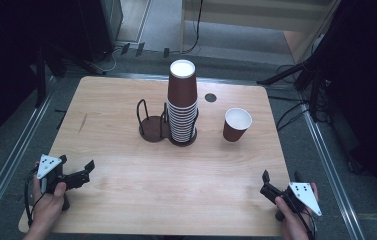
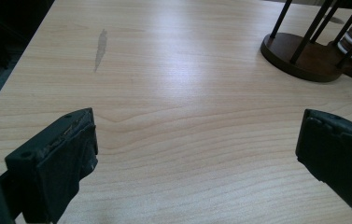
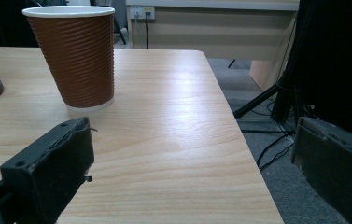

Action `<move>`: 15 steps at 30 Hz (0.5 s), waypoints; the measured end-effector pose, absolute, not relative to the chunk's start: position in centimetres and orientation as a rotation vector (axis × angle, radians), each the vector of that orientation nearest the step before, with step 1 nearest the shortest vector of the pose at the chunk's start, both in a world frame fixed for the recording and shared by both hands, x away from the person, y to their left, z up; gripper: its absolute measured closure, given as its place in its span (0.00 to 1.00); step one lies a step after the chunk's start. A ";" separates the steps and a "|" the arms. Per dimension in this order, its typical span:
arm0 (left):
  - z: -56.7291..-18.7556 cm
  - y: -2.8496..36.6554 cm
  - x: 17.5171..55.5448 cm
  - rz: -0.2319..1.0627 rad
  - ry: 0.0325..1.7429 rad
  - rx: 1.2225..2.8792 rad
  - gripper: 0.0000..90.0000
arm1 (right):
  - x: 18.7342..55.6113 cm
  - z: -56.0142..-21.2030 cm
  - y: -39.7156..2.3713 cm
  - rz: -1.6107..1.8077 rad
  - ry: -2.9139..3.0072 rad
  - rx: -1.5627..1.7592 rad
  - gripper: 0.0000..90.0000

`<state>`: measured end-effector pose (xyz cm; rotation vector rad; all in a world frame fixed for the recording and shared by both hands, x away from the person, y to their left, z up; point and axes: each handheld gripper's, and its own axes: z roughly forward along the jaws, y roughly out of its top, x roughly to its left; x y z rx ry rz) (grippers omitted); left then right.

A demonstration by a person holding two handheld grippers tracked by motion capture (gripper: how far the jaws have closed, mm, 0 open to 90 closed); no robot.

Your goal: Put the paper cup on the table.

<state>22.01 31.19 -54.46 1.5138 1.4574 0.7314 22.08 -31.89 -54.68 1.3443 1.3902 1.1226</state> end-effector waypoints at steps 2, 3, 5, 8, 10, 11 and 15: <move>-54.5 31.2 22.0 0.731 1.457 1.514 0.00 | 22.0 -54.7 -32.0 1.118 1.383 1.346 0.00; -54.5 31.1 22.0 0.731 1.456 1.515 0.00 | 22.0 -54.7 -32.0 1.115 1.378 1.346 0.00; -54.5 31.1 22.1 0.735 1.457 1.517 0.00 | 22.0 -54.7 -31.9 1.112 1.376 1.338 0.00; -54.6 31.1 22.1 0.743 1.458 1.520 0.00 | 21.9 -54.7 -31.7 1.108 1.383 1.311 0.00; -54.6 31.0 22.2 0.751 1.459 1.525 0.00 | 21.9 -54.7 -31.6 1.100 1.378 1.315 0.00; -54.6 31.0 22.2 0.753 1.457 1.526 0.00 | 21.9 -54.7 -31.7 1.098 1.373 1.316 0.00; -54.7 30.9 22.2 0.761 1.458 1.524 0.00 | 21.8 -54.7 -31.8 1.107 1.362 1.329 0.00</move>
